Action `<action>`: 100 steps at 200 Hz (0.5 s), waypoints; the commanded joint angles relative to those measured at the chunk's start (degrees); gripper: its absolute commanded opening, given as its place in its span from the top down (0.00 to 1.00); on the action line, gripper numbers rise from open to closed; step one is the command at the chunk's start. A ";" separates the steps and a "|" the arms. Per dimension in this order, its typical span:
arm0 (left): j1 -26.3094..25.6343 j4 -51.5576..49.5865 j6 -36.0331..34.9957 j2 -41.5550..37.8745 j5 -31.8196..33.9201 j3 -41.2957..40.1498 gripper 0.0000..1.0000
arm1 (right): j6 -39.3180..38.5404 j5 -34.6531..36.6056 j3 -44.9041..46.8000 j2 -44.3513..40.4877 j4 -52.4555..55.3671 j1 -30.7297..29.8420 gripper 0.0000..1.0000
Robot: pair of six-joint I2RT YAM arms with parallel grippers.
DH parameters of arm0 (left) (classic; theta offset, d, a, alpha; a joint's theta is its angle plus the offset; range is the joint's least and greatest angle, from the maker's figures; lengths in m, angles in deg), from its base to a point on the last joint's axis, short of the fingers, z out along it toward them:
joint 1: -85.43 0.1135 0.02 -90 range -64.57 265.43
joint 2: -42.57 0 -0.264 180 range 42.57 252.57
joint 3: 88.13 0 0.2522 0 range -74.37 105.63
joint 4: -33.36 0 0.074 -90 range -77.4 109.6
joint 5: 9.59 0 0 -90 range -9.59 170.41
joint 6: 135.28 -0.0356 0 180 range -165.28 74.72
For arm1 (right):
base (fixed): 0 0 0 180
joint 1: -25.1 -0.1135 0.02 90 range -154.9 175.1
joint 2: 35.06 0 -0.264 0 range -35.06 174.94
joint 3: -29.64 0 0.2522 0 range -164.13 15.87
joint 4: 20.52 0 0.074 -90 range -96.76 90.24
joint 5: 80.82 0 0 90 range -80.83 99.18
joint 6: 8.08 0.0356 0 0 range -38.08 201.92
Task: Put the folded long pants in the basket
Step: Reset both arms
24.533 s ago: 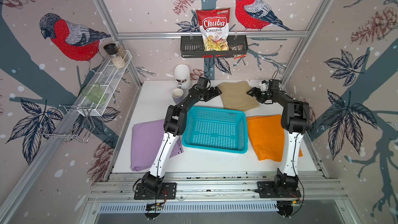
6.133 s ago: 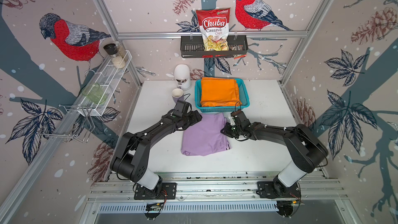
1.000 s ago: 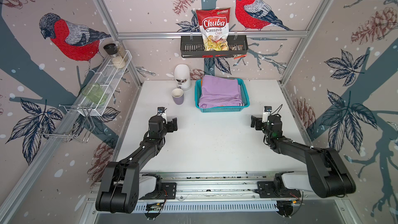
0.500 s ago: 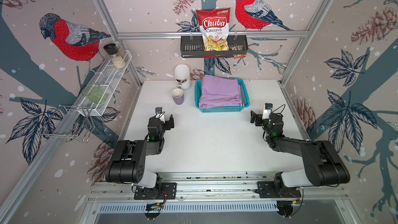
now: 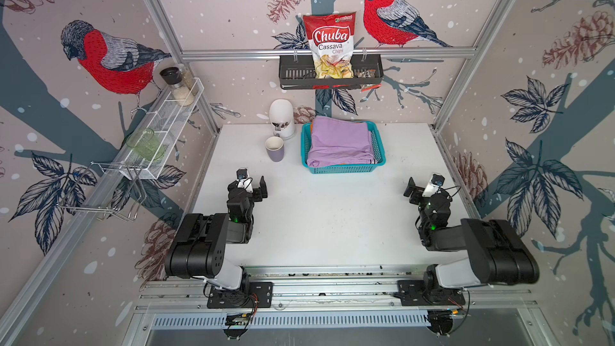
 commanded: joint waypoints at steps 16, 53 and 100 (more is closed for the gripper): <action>0.24 3.03 -0.09 -0.08 0.30 -0.06 0.04 | -0.92 -7.31 -1.58 0.84 -5.04 0.86 0.00; 0.23 2.69 -0.03 -0.16 0.29 0.01 0.04 | -0.26 -5.89 -2.94 0.12 -1.13 0.93 0.00; 0.25 2.75 -0.03 -0.12 0.29 0.06 0.04 | -0.48 -4.27 -3.09 -0.05 -0.47 0.03 0.00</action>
